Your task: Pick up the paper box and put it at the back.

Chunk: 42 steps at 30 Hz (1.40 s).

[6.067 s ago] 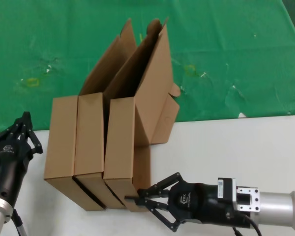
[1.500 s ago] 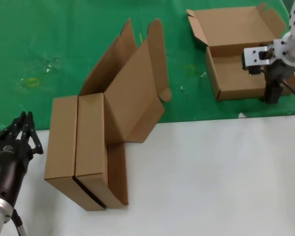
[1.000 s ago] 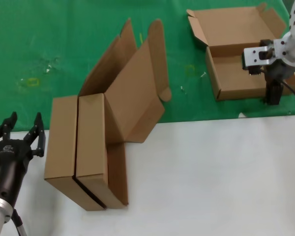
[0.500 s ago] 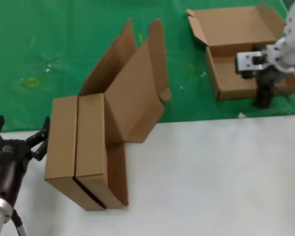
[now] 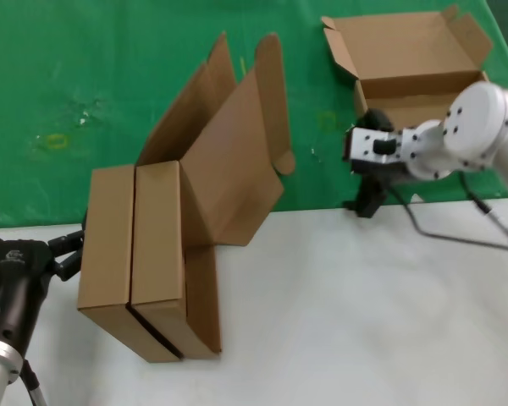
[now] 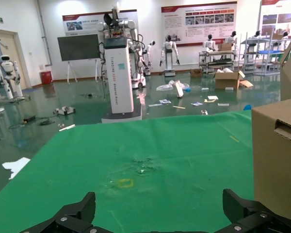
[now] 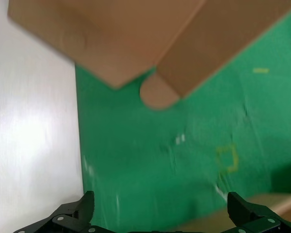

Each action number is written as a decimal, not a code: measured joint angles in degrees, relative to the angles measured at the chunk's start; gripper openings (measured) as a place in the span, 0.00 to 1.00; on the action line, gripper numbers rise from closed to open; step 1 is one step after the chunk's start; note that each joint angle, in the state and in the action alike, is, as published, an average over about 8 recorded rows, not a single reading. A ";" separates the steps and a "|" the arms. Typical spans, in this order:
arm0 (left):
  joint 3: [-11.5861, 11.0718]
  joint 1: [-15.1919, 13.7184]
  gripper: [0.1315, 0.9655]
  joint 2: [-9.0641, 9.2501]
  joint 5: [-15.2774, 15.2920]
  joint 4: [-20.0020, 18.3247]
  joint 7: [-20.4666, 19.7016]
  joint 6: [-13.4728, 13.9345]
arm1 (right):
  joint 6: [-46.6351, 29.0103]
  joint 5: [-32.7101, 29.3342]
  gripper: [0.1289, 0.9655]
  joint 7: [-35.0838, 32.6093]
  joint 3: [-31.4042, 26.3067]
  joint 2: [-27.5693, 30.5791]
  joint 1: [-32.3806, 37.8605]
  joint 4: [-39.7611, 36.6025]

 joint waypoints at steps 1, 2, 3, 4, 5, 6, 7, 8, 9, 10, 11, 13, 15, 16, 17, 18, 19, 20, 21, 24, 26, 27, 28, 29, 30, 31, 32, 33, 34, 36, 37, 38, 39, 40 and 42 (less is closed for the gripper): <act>0.00 0.00 0.87 0.00 0.00 0.00 0.00 0.00 | 0.65 0.70 1.00 0.13 0.63 0.09 -1.18 1.18; 0.00 0.00 0.88 0.00 0.00 0.00 0.00 0.00 | 1.27 1.37 1.00 0.26 1.25 0.18 -2.36 2.32; 0.00 0.00 0.90 0.00 0.00 0.00 0.00 0.00 | 1.92 2.07 1.00 0.39 1.88 0.27 -3.54 3.50; 0.00 0.00 0.92 0.00 0.00 0.00 0.01 0.00 | 2.55 2.75 1.00 0.52 2.50 0.36 -4.68 4.66; 0.00 0.00 0.93 0.00 0.00 0.00 0.01 0.00 | 3.20 3.45 1.00 0.66 3.13 0.45 -5.86 5.85; 0.00 0.00 0.95 0.00 0.01 0.00 0.02 0.00 | 3.84 4.14 1.00 0.79 3.76 0.53 -7.03 7.03; 0.00 0.00 0.95 0.00 0.01 0.00 0.02 0.00 | 4.46 4.81 1.00 0.92 4.38 0.62 -8.17 8.17; 0.00 0.00 0.95 0.00 0.01 0.00 0.02 0.00 | 5.11 5.51 1.00 1.06 5.01 0.71 -9.35 9.35; 0.00 0.00 0.95 0.00 0.01 0.00 0.03 0.00 | 5.75 6.20 1.00 1.19 5.65 0.80 -10.53 10.53; 0.00 0.00 0.95 0.00 0.01 0.00 0.03 0.00 | 6.40 6.91 1.00 1.33 6.28 0.89 -11.67 11.73; 0.00 0.00 0.96 0.00 0.01 0.00 0.03 0.00 | 7.05 7.61 1.00 1.46 6.92 0.98 -12.85 12.91; 0.00 0.00 0.97 0.00 0.00 0.00 0.03 0.00 | 8.32 8.97 1.00 1.72 8.16 1.16 -15.16 15.24; 0.00 0.00 0.98 0.00 0.00 0.00 0.02 0.00 | 9.59 10.34 1.00 1.98 9.41 1.34 -17.52 17.56; 0.00 0.00 0.99 0.00 0.00 0.00 0.02 0.00 | 10.22 11.02 1.00 2.11 10.03 1.43 -18.67 18.71; 0.00 0.00 0.99 0.00 0.00 0.00 0.02 0.00 | 10.87 11.72 1.00 2.24 10.66 1.51 -19.85 19.90; 0.00 0.00 1.00 0.00 0.00 0.00 0.02 0.00 | 11.52 12.41 1.00 2.38 11.30 1.60 -21.02 21.08; 0.00 0.00 1.00 0.00 0.00 0.00 0.02 0.00 | 12.14 13.09 1.00 2.51 11.91 1.69 -22.15 22.22; 0.00 0.00 1.00 0.00 0.00 0.00 0.01 0.00 | 12.76 13.76 1.00 2.64 12.52 1.78 -23.29 23.36; 0.00 0.00 1.00 0.00 0.00 0.00 0.01 0.00 | 13.40 14.45 1.00 2.77 13.15 1.87 -24.46 24.55; 0.00 0.00 1.00 0.00 0.00 0.00 0.01 0.00 | 15.31 16.51 1.00 3.16 15.05 2.14 -27.94 28.09; 0.00 0.00 1.00 0.00 0.00 0.00 0.01 0.00 | 16.58 17.88 1.00 3.42 16.30 2.32 -30.26 30.42; 0.00 0.00 1.00 0.00 0.00 0.00 0.01 0.00 | 17.23 18.58 1.00 3.55 16.94 2.41 -31.43 31.60; 0.00 0.00 1.00 0.00 0.00 0.00 0.01 0.00 | 17.88 19.28 1.00 3.69 17.57 2.50 -32.62 32.79; 0.00 0.00 1.00 0.00 0.00 0.00 0.01 0.00 | 18.53 19.97 1.00 3.82 18.21 2.59 -33.80 33.98; 0.00 0.00 1.00 0.00 0.00 0.00 0.01 0.00 | 19.18 20.67 1.00 3.96 18.84 2.68 -34.98 35.16; 0.00 0.00 1.00 0.00 0.00 0.00 0.01 0.00 | 19.83 21.37 1.00 4.09 19.45 2.76 -36.11 36.31; 0.00 0.00 1.00 0.00 0.00 0.00 0.01 0.00 | 20.45 22.05 1.00 4.22 20.07 2.85 -37.25 37.45; 0.00 0.00 1.00 0.00 0.00 0.00 0.01 0.00 | 21.10 22.74 1.00 4.35 20.70 2.94 -38.43 38.64; 0.00 0.00 1.00 0.00 0.00 0.00 0.01 0.00 | 21.72 23.42 1.00 4.48 21.31 3.03 -39.57 39.79; 0.00 0.00 1.00 0.00 0.00 0.00 0.01 0.00 | 22.99 24.79 1.00 4.74 22.58 3.21 -41.92 42.16; 0.00 0.00 1.00 0.00 0.00 0.00 0.01 0.00 | 23.62 25.46 1.00 4.87 23.19 3.30 -43.06 43.29; 0.00 0.00 1.00 0.00 0.00 0.00 0.01 0.00 | 24.27 26.16 1.00 5.00 23.83 3.39 -44.23 44.48; 0.00 0.00 1.00 0.00 0.00 0.00 0.01 0.00 | 24.91 26.85 1.00 5.13 24.47 3.48 -45.41 45.66; 0.00 0.00 1.00 0.00 0.00 0.00 0.01 0.00 | 25.56 27.55 1.00 5.27 25.10 3.57 -46.59 46.85; 0.00 0.00 1.00 0.00 0.00 0.00 0.01 0.00 | 26.85 28.94 1.00 5.53 26.37 3.75 -48.95 49.21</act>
